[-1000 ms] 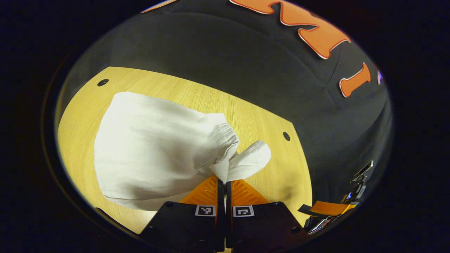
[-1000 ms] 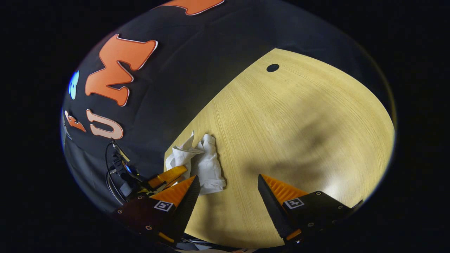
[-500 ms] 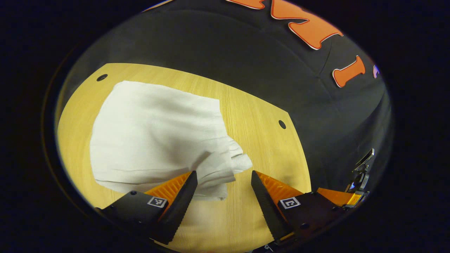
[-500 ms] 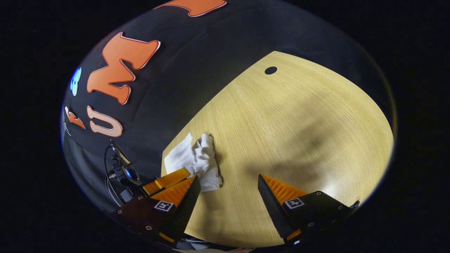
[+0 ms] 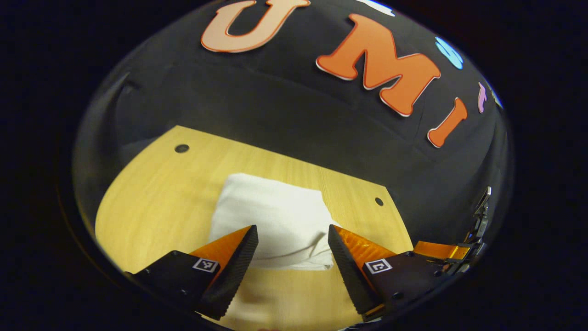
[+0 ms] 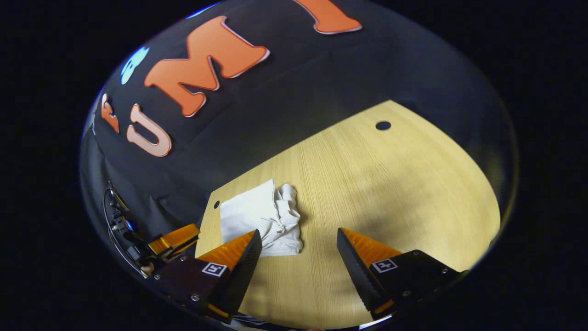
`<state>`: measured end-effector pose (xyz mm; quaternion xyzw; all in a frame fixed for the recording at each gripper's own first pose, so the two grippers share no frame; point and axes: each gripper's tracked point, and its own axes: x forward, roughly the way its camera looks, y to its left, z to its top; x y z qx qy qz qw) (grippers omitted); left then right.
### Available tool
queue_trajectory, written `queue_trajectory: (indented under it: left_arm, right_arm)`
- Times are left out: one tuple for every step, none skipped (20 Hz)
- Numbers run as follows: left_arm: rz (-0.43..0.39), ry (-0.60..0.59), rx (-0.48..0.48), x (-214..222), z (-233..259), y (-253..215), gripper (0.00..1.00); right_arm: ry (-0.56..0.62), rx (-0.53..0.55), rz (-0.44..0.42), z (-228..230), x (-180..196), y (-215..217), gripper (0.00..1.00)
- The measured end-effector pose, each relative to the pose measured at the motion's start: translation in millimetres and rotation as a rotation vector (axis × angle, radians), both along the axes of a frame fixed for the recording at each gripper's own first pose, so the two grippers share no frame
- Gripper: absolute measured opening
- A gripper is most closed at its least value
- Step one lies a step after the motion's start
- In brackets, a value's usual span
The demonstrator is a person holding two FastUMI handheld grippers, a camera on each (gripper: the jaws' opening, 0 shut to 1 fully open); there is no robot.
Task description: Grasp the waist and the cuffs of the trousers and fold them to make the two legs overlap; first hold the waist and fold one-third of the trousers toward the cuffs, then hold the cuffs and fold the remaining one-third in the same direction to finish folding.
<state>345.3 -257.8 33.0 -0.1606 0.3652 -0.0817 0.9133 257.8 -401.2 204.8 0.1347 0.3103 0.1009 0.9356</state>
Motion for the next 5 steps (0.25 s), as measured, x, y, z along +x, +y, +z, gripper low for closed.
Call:
queue_trajectory:
  left_arm:
    - [0.008, -0.034, 0.014, 2, 16, 9, 1.00]
    - [0.014, -0.062, 0.026, 2, 26, 13, 0.99]
    - [0.024, -0.090, 0.047, 5, 34, 19, 0.99]
    - [0.033, -0.122, 0.071, 7, 41, 23, 0.99]
    - [0.042, -0.158, 0.096, 8, 52, 27, 0.99]
  right_arm:
    - [-0.048, -0.034, 0.016, 13, 2, 4, 0.98]
    - [-0.099, -0.070, 0.030, 27, 2, 8, 0.98]
    - [-0.153, -0.106, 0.044, 41, 2, 13, 0.98]
    - [-0.207, -0.141, 0.059, 55, -1, 17, 0.98]
    - [-0.258, -0.172, 0.072, 67, -4, 21, 0.98]
